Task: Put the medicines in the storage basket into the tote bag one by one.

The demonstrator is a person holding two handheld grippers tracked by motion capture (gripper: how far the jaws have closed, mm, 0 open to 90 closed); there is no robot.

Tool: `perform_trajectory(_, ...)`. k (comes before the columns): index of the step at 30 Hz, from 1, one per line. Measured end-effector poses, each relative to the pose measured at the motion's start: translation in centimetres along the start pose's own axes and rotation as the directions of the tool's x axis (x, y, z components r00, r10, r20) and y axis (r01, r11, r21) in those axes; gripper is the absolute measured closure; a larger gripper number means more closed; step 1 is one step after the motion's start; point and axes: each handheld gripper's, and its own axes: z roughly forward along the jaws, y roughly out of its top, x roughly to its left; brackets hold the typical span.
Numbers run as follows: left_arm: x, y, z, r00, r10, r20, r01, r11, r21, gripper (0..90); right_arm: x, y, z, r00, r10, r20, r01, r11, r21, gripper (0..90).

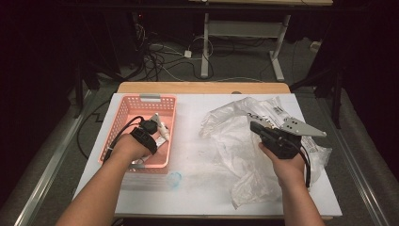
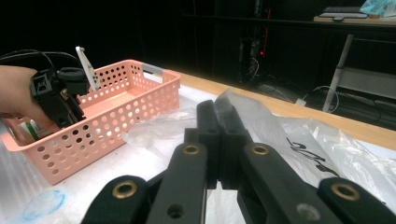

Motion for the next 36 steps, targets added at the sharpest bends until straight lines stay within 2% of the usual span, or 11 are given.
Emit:
perform_trajectory(9, 0.1, -0.1, -0.3, 0.9998, 0.019, 0.001, -0.019, 0.9997, -0.013, 66.4, -0.1, -0.1, 0.0, 1.0, 0.002, 0.001, -0.002, 1.0, 0.002, 90.0)
perform_trajectory(14, 0.3, -0.5, -0.9, 1.0, 0.007, 0.006, -0.007, 0.9992, -0.039, 66.5, -0.1, 0.0, 0.0, 1.0, -0.001, 0.002, 0.001, 1.0, -0.001, 90.0)
perform_trajectory(17, 0.5, -0.8, -1.4, 0.9998, 0.005, 0.019, -0.004, 0.9974, -0.072, 66.5, -0.1, 0.0, 0.0, 1.0, -0.003, 0.002, 0.003, 1.0, -0.001, 90.0)
perform_trajectory(22, 0.2, -1.3, -1.8, 0.9995, 0.018, 0.026, -0.015, 0.9948, -0.101, 66.4, -0.1, 0.0, -0.1, 1.0, 0.0, 0.004, 0.0, 1.0, -0.001, 90.0)
perform_trajectory(29, 0.2, -2.0, -2.3, 0.999, 0.002, 0.046, 0.005, 0.9867, -0.162, 66.4, -0.1, 0.1, -0.2, 1.0, -0.001, 0.005, 0.001, 1.0, -0.005, 90.0)
perform_trajectory(32, 0.4, -2.5, -2.5, 0.9983, -0.003, 0.059, 0.015, 0.9781, -0.208, 66.4, -0.1, 0.1, -0.1, 1.0, -0.001, 0.004, 0.001, 1.0, -0.004, 90.0)
perform_trajectory(36, 0.4, -3.2, -2.8, 0.9981, 0.011, 0.061, 0.006, 0.9656, -0.26, 66.4, -0.1, 0.1, -0.1, 1.0, -0.001, 0.005, 0.001, 1.0, -0.003, 90.0)
